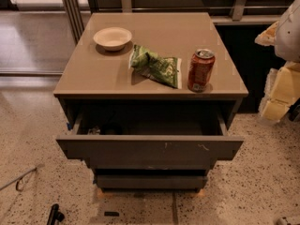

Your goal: Close top drawer

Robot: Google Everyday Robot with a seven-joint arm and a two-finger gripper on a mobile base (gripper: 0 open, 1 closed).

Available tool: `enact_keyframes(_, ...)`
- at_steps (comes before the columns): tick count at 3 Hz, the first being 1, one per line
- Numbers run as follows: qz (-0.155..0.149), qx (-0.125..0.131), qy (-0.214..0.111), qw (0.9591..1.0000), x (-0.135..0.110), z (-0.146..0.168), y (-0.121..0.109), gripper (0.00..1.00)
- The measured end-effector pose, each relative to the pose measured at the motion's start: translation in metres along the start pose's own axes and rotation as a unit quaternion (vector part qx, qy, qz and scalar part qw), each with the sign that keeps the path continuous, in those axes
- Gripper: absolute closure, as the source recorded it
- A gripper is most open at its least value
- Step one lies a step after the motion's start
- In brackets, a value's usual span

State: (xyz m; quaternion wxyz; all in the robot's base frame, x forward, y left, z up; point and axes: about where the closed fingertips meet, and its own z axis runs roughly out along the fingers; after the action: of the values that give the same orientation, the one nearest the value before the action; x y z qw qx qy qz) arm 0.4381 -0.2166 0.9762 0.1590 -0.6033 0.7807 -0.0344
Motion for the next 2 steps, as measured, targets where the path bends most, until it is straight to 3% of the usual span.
enact_keyframes(1,0.000,0.000,-0.002,1.0000,0.000,0.001,0.001,0.02)
enact_keyframes(2,0.006,-0.003,-0.019,0.9998,0.004,0.019,0.008,0.24)
